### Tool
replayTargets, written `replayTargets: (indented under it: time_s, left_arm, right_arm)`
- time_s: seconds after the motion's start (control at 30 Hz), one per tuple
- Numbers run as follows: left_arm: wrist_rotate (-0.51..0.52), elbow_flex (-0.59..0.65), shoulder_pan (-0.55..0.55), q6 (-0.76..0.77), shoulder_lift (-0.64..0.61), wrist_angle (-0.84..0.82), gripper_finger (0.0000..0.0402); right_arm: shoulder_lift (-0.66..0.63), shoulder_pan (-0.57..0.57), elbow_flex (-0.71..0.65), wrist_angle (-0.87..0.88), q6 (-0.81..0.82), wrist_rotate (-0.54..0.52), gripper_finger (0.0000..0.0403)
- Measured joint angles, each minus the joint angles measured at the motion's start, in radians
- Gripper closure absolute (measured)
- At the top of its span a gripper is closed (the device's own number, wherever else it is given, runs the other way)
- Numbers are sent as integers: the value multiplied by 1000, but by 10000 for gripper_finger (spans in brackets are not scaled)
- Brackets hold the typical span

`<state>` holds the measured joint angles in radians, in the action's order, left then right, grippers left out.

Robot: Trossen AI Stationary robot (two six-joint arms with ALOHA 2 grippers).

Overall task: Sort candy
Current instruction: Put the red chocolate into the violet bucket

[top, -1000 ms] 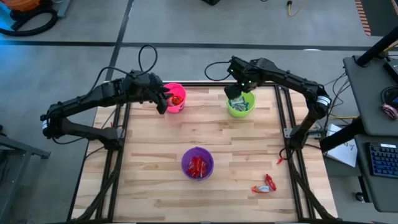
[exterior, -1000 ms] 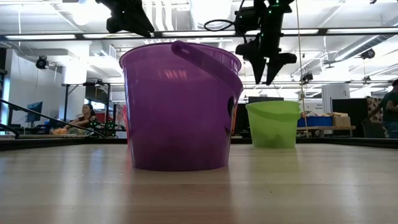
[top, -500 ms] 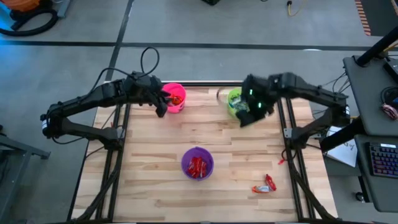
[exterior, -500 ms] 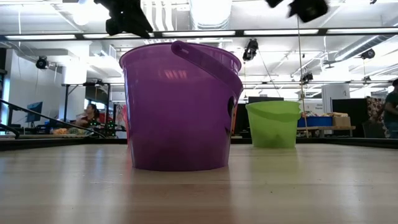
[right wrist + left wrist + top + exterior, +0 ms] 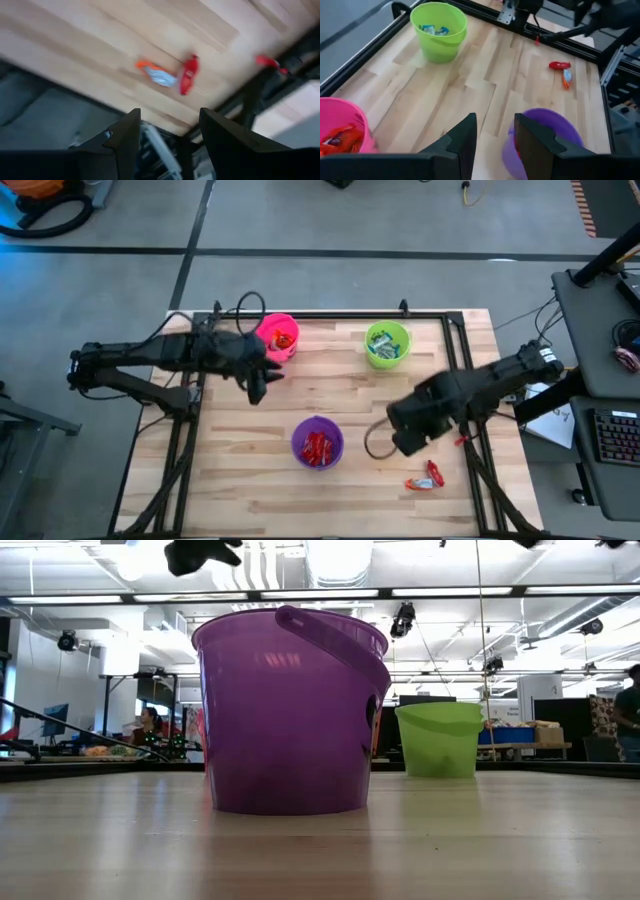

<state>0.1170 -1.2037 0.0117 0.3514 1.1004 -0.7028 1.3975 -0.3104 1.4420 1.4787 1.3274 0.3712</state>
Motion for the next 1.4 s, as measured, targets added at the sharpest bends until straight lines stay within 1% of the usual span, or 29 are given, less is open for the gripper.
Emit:
replayTargets:
  time_s: [0.2, 0.3, 0.47, 0.57, 0.7, 0.83, 0.97, 1.07, 1.2, 1.3, 1.4]
  left_arm:
    - [196, 0, -205, 84, 0, 1, 287]
    - [271, 0, -298, 130, 0, 0, 287]
    - [377, 0, -418, 207, -1, 0, 287]
    - [438, 0, -482, 258, -1, -1, 287]
    - [532, 1, -557, 288, 6, -1, 287]
    - [579, 2, -586, 296, 17, -2, 287]
    - [582, 2, -587, 322, 25, -2, 287]
    - [582, 2, -587, 330, 38, -2, 287]
    - [582, 2, -587, 331, 59, -1, 287]
    - [582, 2, -587, 331, 75, -1, 287]
    - [582, 2, -587, 332, 87, 0, 287]
  right_arm:
    - [0, -93, -203, -30, 109, -2, 209]
    - [0, -130, -308, -120, 126, 11, 209]
    - [0, -159, -475, -310, 148, 45, 209]
    - [0, -166, -544, -389, 185, 50, 209]
    - [0, -165, -589, -396, 214, 47, 210]
    - [0, -165, -611, -413, 225, 48, 224]
    - [0, -170, -613, -494, 260, 48, 246]
    - [3, -172, -613, -548, 277, 21, 256]
    - [28, -178, -614, -569, 297, 13, 252]
    - [67, -197, -614, -575, 298, 14, 243]
    - [117, -217, -614, -587, 273, 15, 245]
